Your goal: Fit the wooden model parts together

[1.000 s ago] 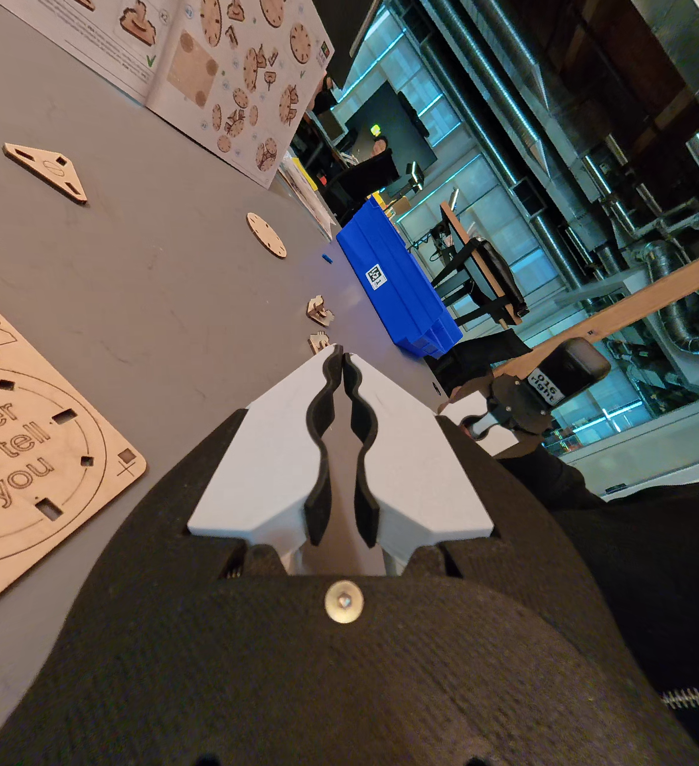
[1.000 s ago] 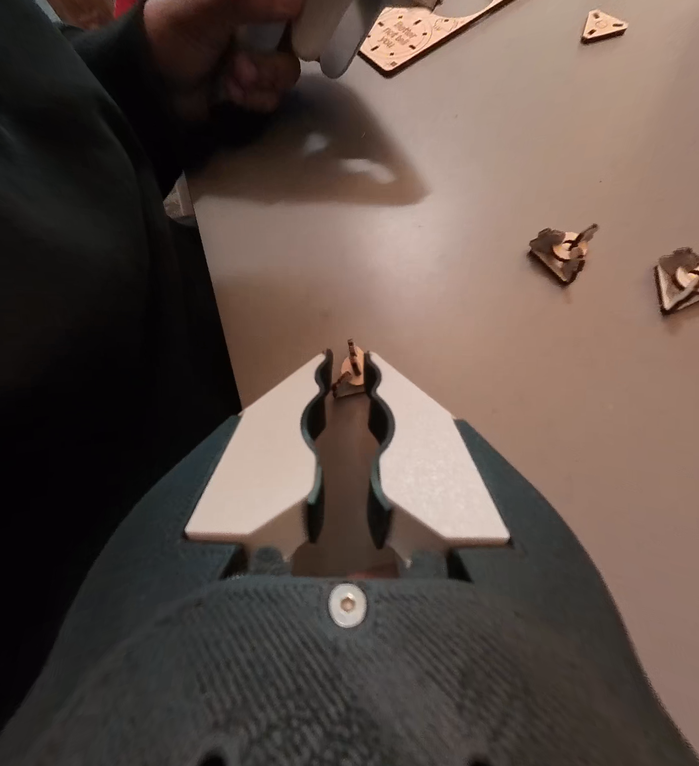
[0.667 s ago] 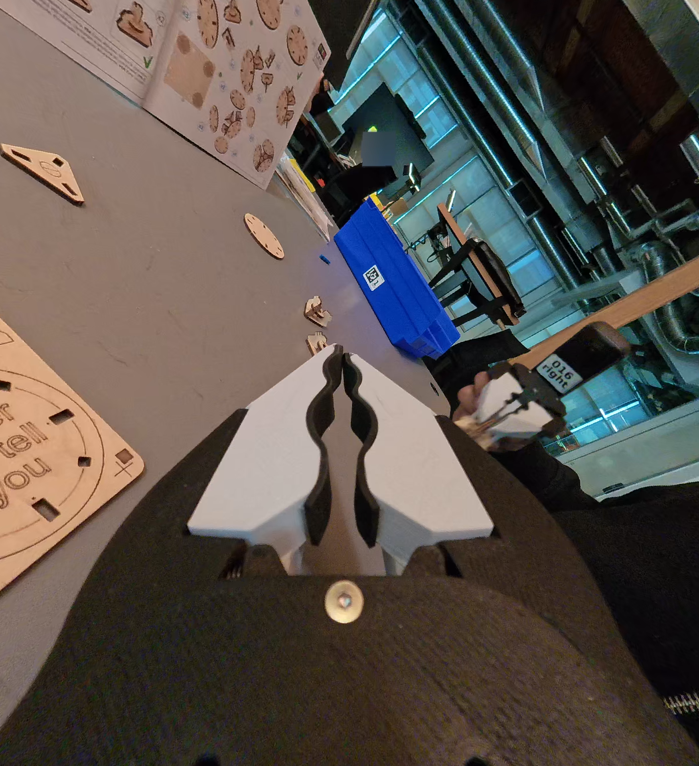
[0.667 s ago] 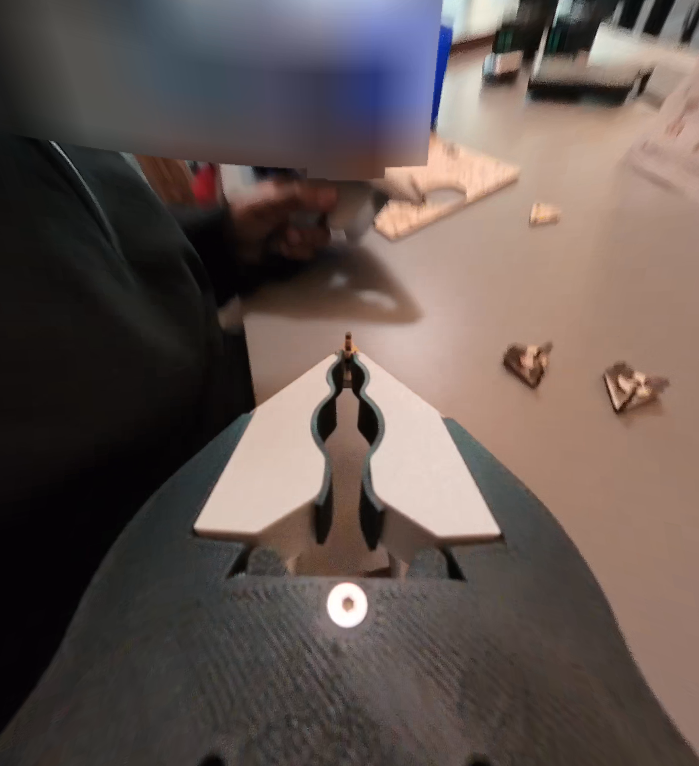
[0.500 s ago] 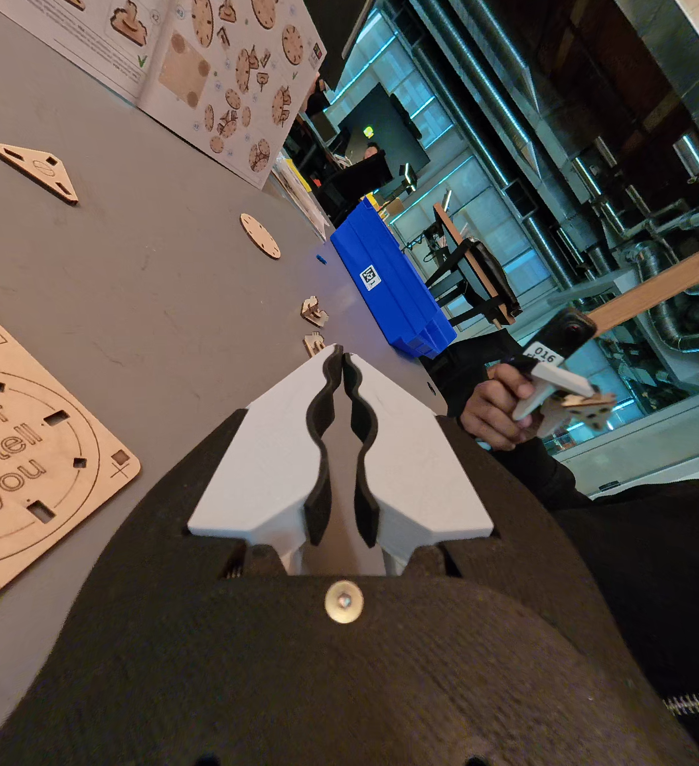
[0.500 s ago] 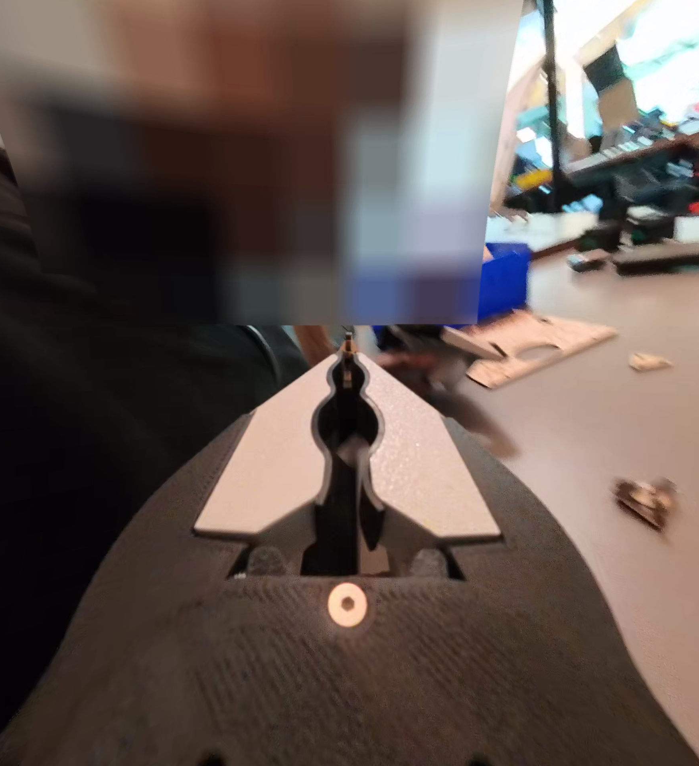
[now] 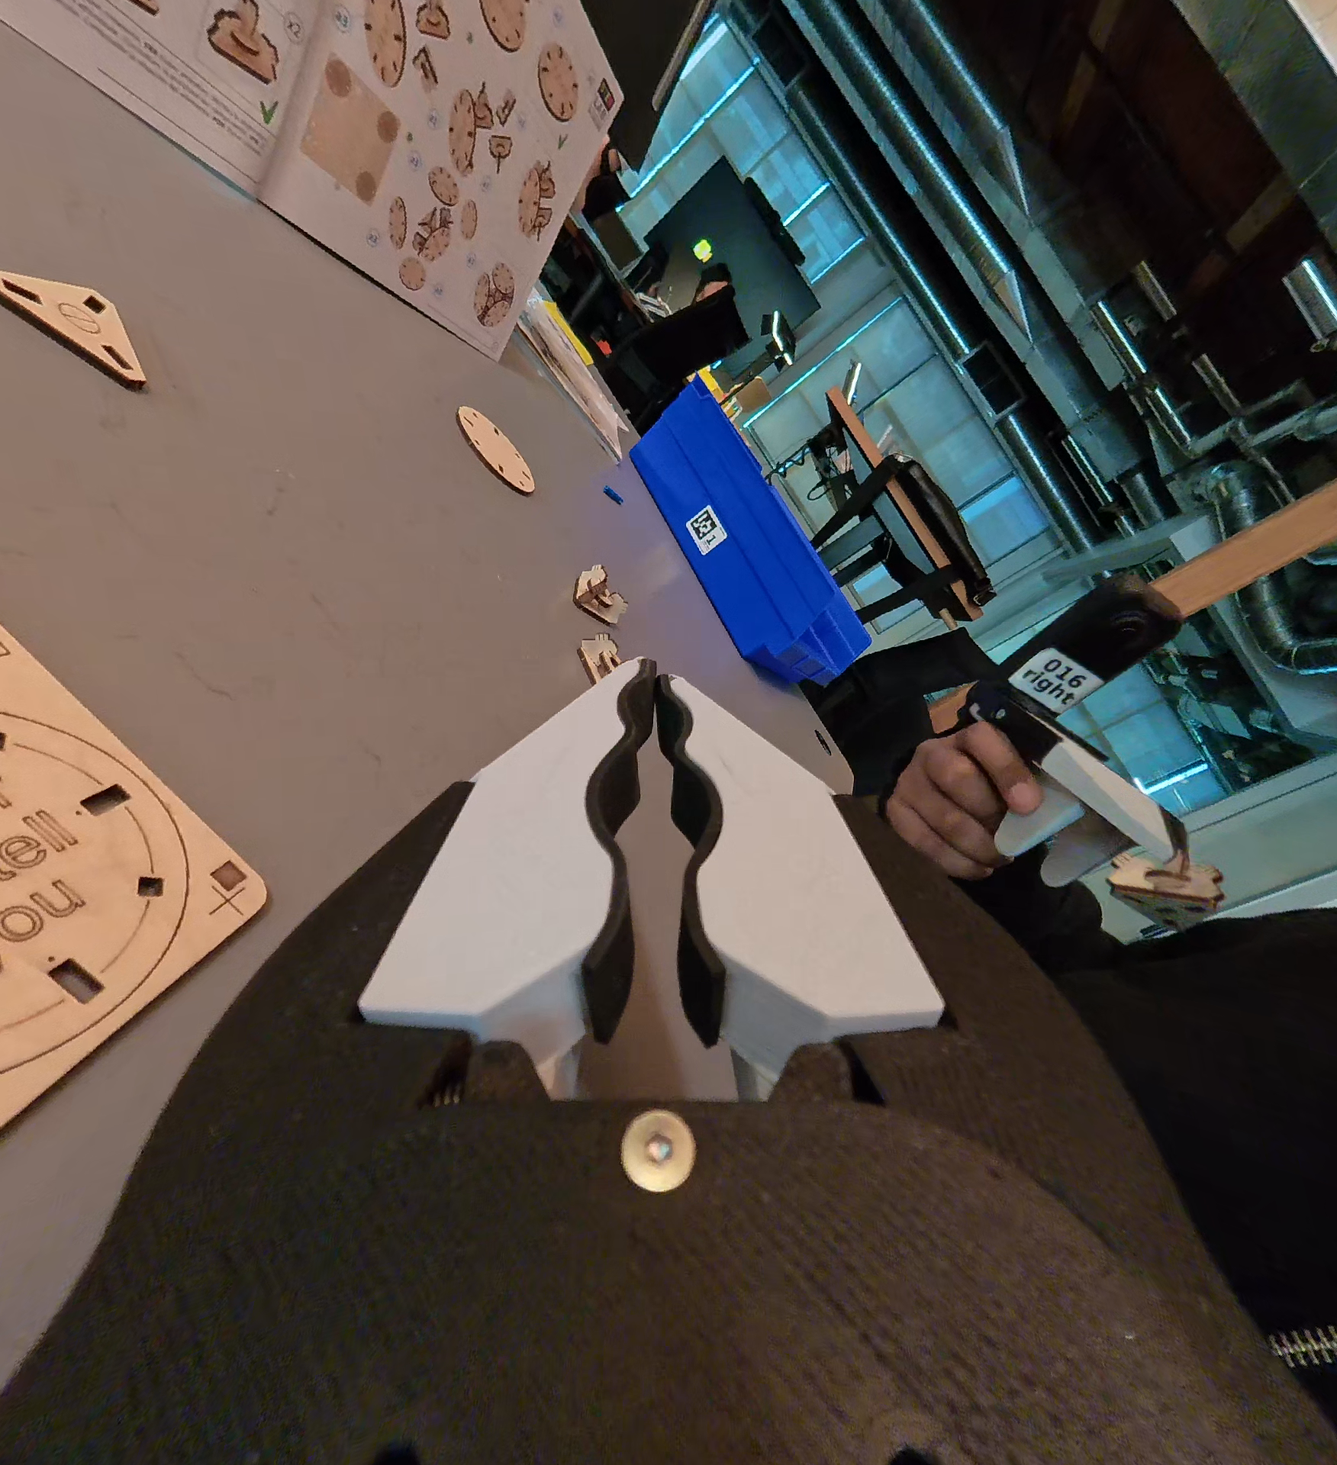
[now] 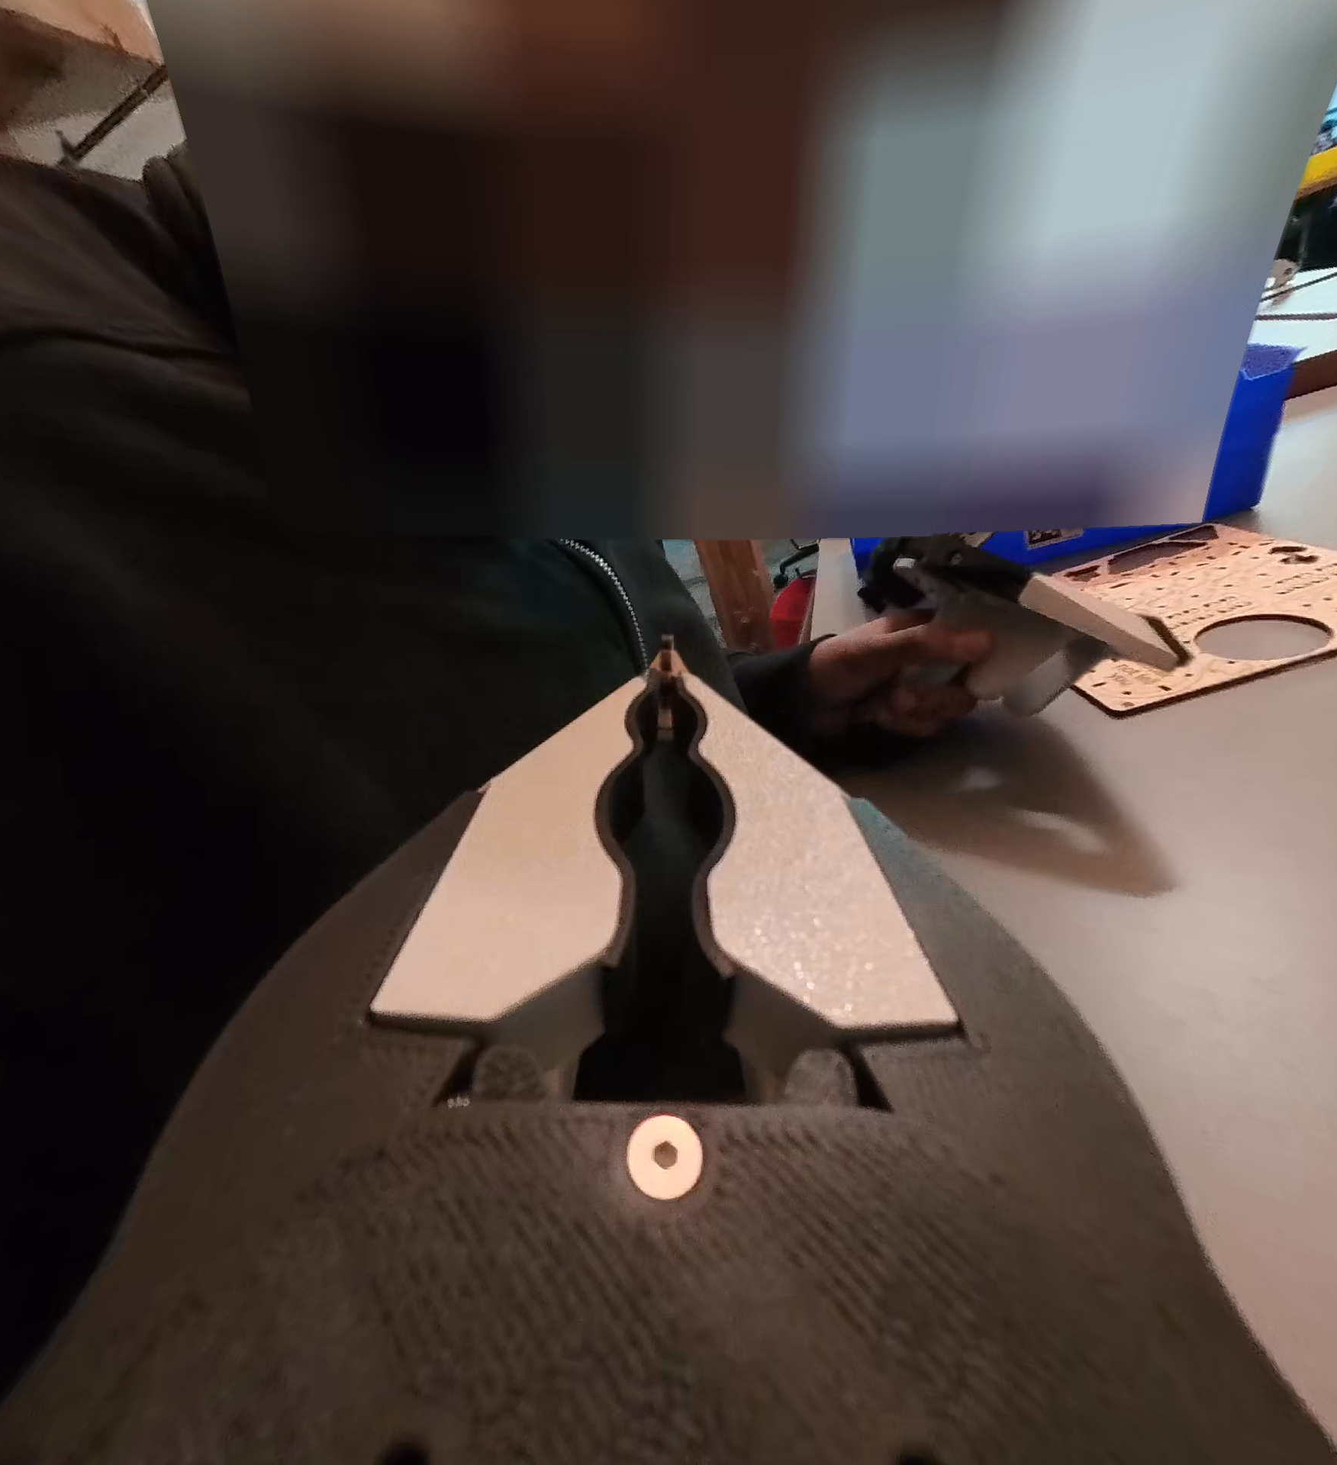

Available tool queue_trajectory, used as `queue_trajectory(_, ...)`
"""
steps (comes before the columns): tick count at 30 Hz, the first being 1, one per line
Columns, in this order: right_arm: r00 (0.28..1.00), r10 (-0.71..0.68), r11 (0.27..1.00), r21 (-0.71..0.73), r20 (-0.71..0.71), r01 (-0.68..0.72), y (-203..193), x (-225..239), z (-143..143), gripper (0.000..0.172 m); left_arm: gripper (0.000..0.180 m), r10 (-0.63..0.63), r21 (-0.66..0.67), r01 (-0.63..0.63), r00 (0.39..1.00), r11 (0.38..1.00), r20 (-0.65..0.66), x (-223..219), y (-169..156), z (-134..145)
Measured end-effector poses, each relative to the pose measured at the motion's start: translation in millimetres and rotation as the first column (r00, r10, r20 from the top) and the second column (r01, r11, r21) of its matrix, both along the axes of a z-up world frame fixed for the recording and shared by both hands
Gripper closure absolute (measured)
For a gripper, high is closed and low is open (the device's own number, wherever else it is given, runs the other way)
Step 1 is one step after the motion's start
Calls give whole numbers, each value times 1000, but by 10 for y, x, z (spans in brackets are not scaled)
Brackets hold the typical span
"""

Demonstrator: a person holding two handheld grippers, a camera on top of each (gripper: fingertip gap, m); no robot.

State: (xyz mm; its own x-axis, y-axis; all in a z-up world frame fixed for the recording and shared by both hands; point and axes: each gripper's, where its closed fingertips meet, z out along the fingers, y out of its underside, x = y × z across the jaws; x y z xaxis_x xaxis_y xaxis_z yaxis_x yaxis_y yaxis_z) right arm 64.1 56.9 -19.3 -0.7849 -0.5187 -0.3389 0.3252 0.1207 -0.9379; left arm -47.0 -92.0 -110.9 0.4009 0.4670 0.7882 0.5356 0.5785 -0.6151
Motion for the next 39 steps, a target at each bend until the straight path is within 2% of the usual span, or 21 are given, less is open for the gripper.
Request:
queue_trajectory(13, 999, -7, 999, 52, -36, 9, -42, -34, -68, 171, 180, -1, 1, 1, 1000, 1000, 1, -1, 0, 0)
queue_trajectory(14, 998, -45, 997, 65, -40, 47, -66, -102, -91, 171, 180, -1, 2, 1, 1000, 1000, 1, 0, 0, 0)
queue_trajectory(16, 972, -222, 965, 125, -77, 230, -153, -423, -210, 171, 180, -1, 2, 1, 1000, 1000, 0, 0, -1, 1)
queue_trajectory(17, 929, -346, 916, 166, -128, 364, -181, -667, -316, 171, 180, -1, 2, 1, 1000, 1000, -1, 0, -1, 2)
queue_trajectory(19, 755, -588, 718, 242, -290, 652, -125, -1244, -578, 171, 180, -1, 3, 1, 1000, 1000, -2, 1, -1, 4)
queue_trajectory(20, 670, -640, 618, 266, -378, 740, -58, -1454, -701, 171, 180, -1, 3, 1, 1000, 1000, -2, 2, -1, 5)
queue_trajectory(22, 578, -624, 478, 328, -526, 814, 41, -1677, -965, 171, 180, -1, 3, 1, 1000, 1000, -5, 3, -1, 8)
queue_trajectory(25, 577, -533, 399, 418, -619, 816, 51, -1757, -1289, 171, 180, -3, 1, 3, 1000, 1000, -9, 5, 6, 13)
queue_trajectory(31, 584, -553, 368, 454, -595, 811, 18, -1939, -1408, 171, 180, -14, -22, 13, 999, 1000, -49, 26, 55, 62)
queue_trajectory(32, 597, -558, 379, 462, -576, 802, 12, -1936, -1397, 163, 180, -18, -34, 15, 998, 999, -62, 34, 71, 78)
queue_trajectory(33, 610, -563, 395, 466, -558, 792, 7, -1924, -1370, 145, 180, -20, -51, 16, 997, 999, -75, 42, 87, 91)
queue_trajectory(34, 604, -574, 402, 453, -552, 796, 16, -1931, -1321, 133, 180, -21, -73, 14, 996, 997, -88, 48, 102, 102)
queue_trajectory(35, 583, -591, 407, 419, -557, 812, 37, -1956, -1239, 129, 180, -19, -99, 9, 995, 995, -100, 48, 117, 108)
queue_trajectory(39, 467, -687, 439, 194, -557, 877, 110, -2071, -706, 134, 180, -56, -200, 34, 993, 979, -108, 24, 255, 121)
